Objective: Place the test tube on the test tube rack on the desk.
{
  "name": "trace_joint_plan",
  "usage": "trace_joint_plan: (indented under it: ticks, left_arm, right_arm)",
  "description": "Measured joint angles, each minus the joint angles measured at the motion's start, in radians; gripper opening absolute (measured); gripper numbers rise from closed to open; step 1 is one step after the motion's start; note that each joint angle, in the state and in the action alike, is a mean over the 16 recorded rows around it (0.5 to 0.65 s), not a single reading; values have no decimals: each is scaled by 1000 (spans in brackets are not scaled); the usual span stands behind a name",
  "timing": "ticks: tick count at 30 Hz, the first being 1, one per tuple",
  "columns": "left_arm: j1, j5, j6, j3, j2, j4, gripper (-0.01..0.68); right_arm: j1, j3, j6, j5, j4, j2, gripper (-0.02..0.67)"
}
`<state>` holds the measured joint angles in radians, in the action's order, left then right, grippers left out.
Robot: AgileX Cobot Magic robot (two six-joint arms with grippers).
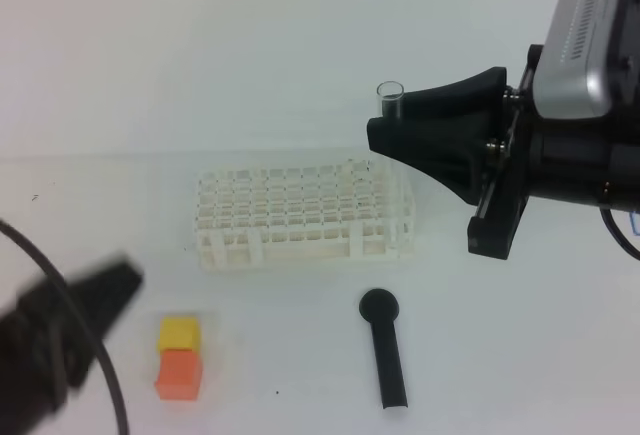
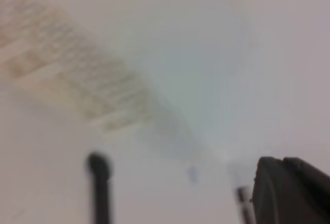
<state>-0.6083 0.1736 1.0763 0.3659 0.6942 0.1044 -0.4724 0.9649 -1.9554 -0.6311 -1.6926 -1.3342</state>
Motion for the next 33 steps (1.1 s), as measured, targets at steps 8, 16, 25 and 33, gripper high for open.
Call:
trace_joint_plan:
  ticks: [8, 16, 25, 33]
  left_arm:
    - [0, -415, -2, -65, -121, -19, 6]
    - [0, -505, -2, -115, -147, -15, 6]
    - [0, -328, 0, -197, -184, -30, 6]
    - [0, -130, 0, -322, -312, -34, 6]
  right_arm:
    - [0, 0, 0, -55, 0, 0, 125]
    - [0, 0, 1, -97, 0, 0, 125]
    - [0, 0, 31, -105, 0, 0, 125]
    - [0, 0, 70, -115, 0, 0, 125]
